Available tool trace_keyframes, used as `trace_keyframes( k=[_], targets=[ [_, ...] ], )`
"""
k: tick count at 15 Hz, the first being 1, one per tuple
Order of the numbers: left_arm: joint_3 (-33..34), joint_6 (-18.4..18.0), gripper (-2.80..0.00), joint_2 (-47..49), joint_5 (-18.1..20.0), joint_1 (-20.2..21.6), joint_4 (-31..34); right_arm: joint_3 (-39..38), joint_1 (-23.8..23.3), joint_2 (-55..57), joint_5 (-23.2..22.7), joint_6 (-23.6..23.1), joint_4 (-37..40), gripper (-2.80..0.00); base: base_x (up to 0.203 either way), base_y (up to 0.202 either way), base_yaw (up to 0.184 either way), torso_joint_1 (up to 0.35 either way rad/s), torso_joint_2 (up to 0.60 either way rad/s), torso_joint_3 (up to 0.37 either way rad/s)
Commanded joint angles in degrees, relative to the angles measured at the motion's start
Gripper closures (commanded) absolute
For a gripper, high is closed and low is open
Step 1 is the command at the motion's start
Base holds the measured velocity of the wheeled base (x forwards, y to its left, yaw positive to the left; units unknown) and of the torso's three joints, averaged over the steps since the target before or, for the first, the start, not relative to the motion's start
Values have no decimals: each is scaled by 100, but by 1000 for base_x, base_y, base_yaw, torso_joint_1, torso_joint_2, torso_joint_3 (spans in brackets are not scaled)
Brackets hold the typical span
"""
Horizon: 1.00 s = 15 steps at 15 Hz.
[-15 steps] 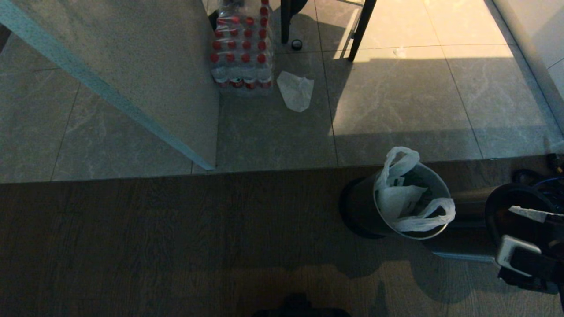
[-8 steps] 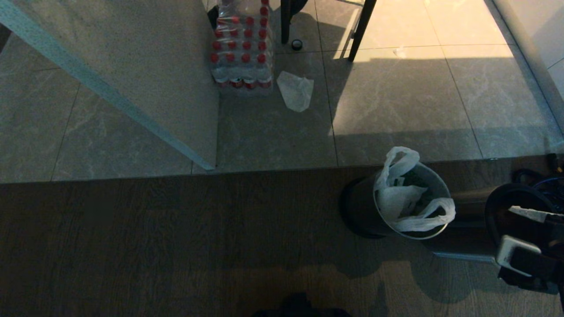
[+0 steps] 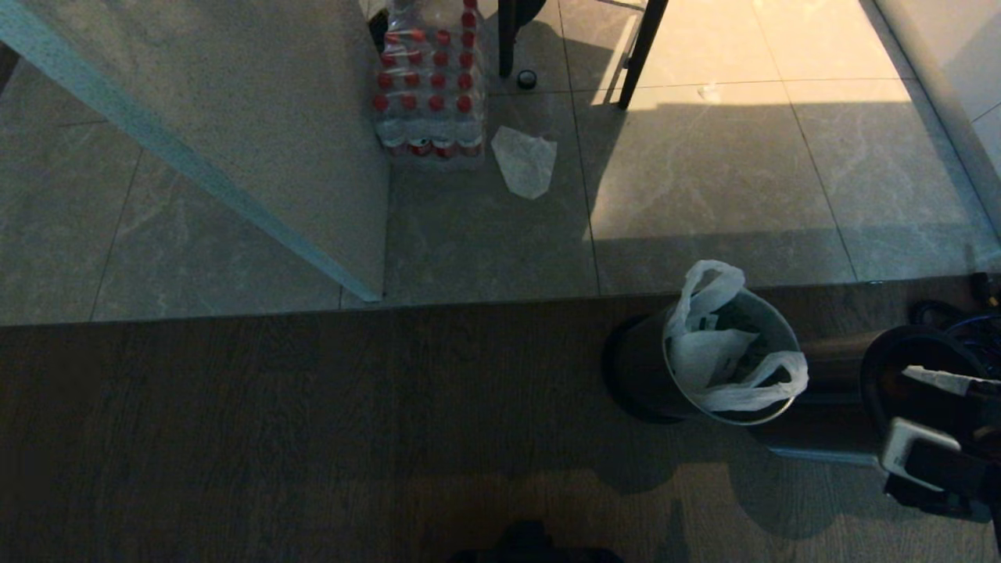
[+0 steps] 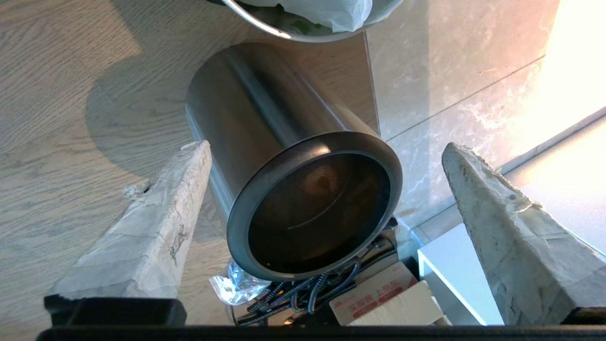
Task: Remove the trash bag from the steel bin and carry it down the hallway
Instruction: Pick up the trash bag
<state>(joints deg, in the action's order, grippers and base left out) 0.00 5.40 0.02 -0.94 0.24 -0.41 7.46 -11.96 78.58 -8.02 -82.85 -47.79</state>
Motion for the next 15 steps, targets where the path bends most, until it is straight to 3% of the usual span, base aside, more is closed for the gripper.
trace_keyframes(
  k=[1, 15],
  targets=[
    [0, 5, 0, -2, -3, 2, -2, 1, 1, 8, -6, -47, -29, -280, 0, 0, 0, 0, 0, 0],
    [0, 5, 0, -2, -3, 2, -2, 1, 1, 8, -6, -47, -29, -280, 0, 0, 0, 0, 0, 0]
  ],
)
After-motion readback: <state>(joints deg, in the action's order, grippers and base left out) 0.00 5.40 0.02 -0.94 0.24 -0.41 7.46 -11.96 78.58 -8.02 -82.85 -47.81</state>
